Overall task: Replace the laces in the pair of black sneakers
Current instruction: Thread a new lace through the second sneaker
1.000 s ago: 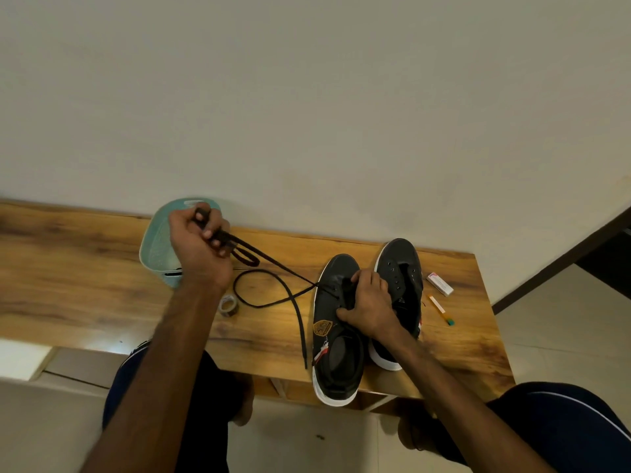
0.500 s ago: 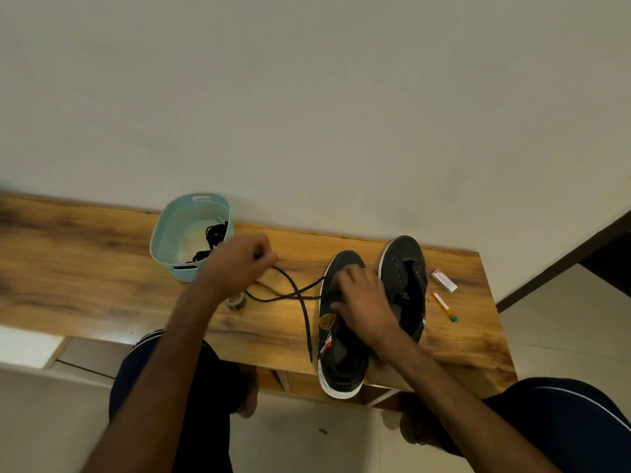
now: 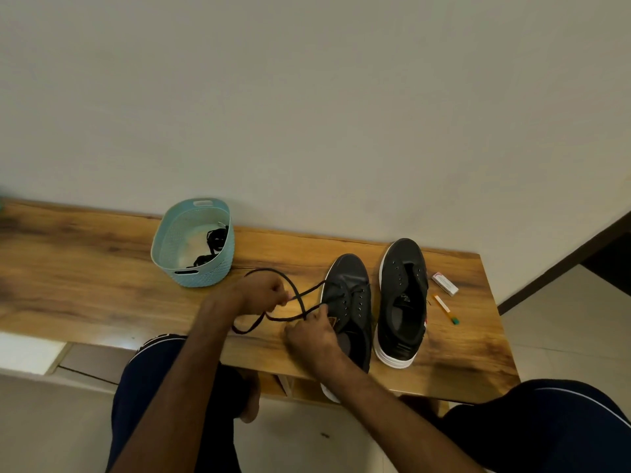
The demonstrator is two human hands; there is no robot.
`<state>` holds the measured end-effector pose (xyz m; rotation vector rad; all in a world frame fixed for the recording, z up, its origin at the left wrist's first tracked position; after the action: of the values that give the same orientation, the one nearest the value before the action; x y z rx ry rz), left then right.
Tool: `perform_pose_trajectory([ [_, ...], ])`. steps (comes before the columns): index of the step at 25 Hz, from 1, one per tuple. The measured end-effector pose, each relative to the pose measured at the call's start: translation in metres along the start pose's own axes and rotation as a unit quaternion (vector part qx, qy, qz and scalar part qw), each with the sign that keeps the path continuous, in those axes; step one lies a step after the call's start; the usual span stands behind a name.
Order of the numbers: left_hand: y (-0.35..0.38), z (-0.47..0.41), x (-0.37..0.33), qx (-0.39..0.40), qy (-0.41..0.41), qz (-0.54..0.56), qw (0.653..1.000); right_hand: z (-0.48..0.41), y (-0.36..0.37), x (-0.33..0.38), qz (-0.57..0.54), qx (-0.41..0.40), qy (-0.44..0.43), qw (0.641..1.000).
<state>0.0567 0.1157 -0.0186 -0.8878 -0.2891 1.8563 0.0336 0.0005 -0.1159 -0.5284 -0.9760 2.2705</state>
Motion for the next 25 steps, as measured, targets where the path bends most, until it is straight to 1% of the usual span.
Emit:
perform_pose_trajectory([
  [1,-0.003,0.003,0.001,-0.018,0.023,0.039,0.999,0.001,-0.002,-0.005,-0.040,-0.007,-0.001,0.999],
  [2,-0.004,0.005,0.002,-0.023,0.032,0.053,0.998,0.001,-0.005,-0.014,-0.097,-0.018,-0.006,0.995],
  [3,-0.003,0.005,0.004,-0.010,0.024,0.042,0.999,0.002,-0.008,-0.026,-0.185,-0.036,-0.008,0.982],
  [4,-0.001,0.003,0.008,0.014,0.002,0.009,1.000,0.002,-0.014,-0.039,-0.272,-0.057,-0.003,0.961],
  [5,0.003,0.000,0.012,0.044,-0.030,-0.023,0.998,-0.001,-0.019,-0.051,-0.322,-0.083,0.020,0.943],
  [6,0.006,-0.004,0.015,0.068,-0.054,-0.046,0.995,-0.004,-0.026,-0.061,-0.320,-0.111,0.054,0.939],
  [7,0.008,-0.006,0.014,0.079,-0.067,-0.061,0.993,-0.010,-0.031,-0.065,-0.283,-0.125,0.094,0.946],
  [9,0.009,-0.011,0.009,0.075,-0.068,-0.078,0.992,-0.023,-0.033,-0.060,-0.207,-0.089,0.141,0.964],
  [10,0.010,-0.014,0.006,0.074,-0.065,-0.086,0.991,-0.030,-0.032,-0.053,-0.179,-0.066,0.149,0.970],
  [12,0.015,-0.021,0.006,0.077,-0.075,-0.094,0.990,-0.039,-0.028,-0.040,-0.151,-0.051,0.154,0.975],
  [15,0.026,-0.033,0.015,0.088,-0.103,-0.068,0.988,-0.042,-0.027,-0.032,-0.168,-0.059,0.136,0.975],
  [16,0.028,-0.033,0.013,0.101,-0.108,-0.076,0.986,-0.042,-0.029,-0.034,-0.199,-0.067,0.124,0.970],
  [17,0.030,-0.032,0.008,0.115,-0.105,-0.093,0.983,-0.040,-0.034,-0.038,-0.258,-0.091,0.111,0.956],
  [19,0.034,-0.032,0.002,0.122,-0.094,-0.140,0.978,-0.034,-0.047,-0.050,-0.403,-0.175,0.078,0.895],
  [21,0.039,-0.032,0.000,0.135,-0.103,-0.168,0.971,-0.025,-0.062,-0.064,-0.482,-0.253,0.043,0.838],
  [22,0.037,-0.031,-0.002,0.122,-0.105,-0.177,0.971,-0.021,-0.069,-0.072,-0.503,-0.272,0.034,0.819],
  [23,0.032,-0.031,-0.002,0.075,-0.100,-0.181,0.976,-0.015,-0.074,-0.080,-0.519,-0.284,0.026,0.806],
  [24,0.022,-0.030,-0.005,-0.014,-0.074,-0.178,0.981,-0.010,-0.079,-0.088,-0.529,-0.292,0.020,0.797],
  [25,0.010,-0.026,-0.010,-0.139,-0.030,-0.163,0.976,-0.006,-0.081,-0.096,-0.533,-0.300,0.009,0.791],
])
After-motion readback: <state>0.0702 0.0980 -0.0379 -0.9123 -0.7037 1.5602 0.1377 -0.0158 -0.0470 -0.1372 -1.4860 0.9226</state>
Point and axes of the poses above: each hand's wrist, its own z-axis away from the middle knuckle, its own y-axis out of the palm, x = y × z, the point moved 3 cm from there along -z, towards the middle knuckle, and after that the axes turned 14 degrees about x, right-handed, at the moved point
